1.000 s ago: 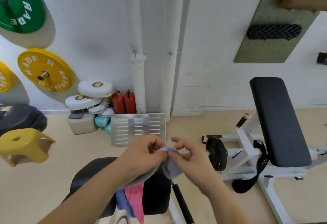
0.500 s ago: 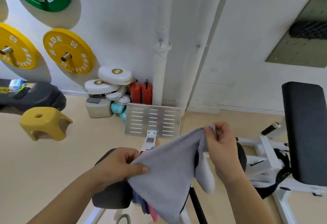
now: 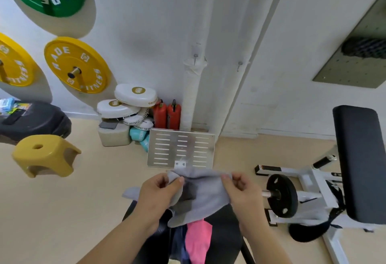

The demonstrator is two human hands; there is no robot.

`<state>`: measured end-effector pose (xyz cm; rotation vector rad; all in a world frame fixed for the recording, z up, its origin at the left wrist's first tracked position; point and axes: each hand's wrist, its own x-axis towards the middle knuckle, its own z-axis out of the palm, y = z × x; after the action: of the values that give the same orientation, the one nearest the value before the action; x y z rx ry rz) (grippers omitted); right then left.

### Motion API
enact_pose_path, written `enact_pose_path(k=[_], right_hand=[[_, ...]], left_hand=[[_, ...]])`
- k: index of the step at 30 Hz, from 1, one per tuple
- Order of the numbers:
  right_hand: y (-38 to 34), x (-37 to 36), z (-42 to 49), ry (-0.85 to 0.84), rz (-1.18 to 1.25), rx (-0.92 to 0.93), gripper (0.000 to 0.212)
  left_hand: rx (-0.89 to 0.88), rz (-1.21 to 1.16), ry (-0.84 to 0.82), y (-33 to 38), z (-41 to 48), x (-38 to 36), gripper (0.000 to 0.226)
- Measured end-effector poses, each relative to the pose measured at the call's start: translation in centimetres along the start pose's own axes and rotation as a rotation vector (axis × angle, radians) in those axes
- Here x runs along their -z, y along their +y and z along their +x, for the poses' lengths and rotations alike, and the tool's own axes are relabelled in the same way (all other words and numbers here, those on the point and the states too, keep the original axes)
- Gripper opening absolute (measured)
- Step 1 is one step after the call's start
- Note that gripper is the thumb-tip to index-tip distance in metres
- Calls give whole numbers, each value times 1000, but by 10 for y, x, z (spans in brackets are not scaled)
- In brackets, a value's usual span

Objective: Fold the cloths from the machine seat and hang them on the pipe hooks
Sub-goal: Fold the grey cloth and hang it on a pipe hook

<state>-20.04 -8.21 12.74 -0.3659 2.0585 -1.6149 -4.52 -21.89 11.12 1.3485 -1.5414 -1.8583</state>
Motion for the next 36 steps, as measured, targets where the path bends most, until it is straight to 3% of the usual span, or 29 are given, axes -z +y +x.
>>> enact_pose_path(k=[5,9,13,20,25,28,31,34,36], right_hand=[[26,-38,-28,-202,-77,-20,13],[32,-40,-31,-187,-102,-71,14],[36,-37,-27,-114,-181,-52,10],[26,-29,-33,-71,-97,-4,12],[27,-33,-42,-136,-106,55,19],[33,-34,-48,-169,-70,16,17],[30,-26,-52,-235,5,-76,29],[17,-18,-58,-308,125,-154,20],[10,-11,-54,-291,-10,-46,13]], left_hand=[[-56,147,-110,-27,-14,-26,31],[-64,19,-129,-28,-21,-22,23],[-174,191,-177,-34,-22,-20,19],[-313,299,-137,-30,-39,-29,23],[-261,233,-101,-29,-51,-32,27],[-258,200,-113,-27,-56,-31,23],[-223,179,-145,-27,-58,-30,20],[-280,218,-132,-20,-55,-25,19],[-342,286,-172,-7,-51,-16,20]])
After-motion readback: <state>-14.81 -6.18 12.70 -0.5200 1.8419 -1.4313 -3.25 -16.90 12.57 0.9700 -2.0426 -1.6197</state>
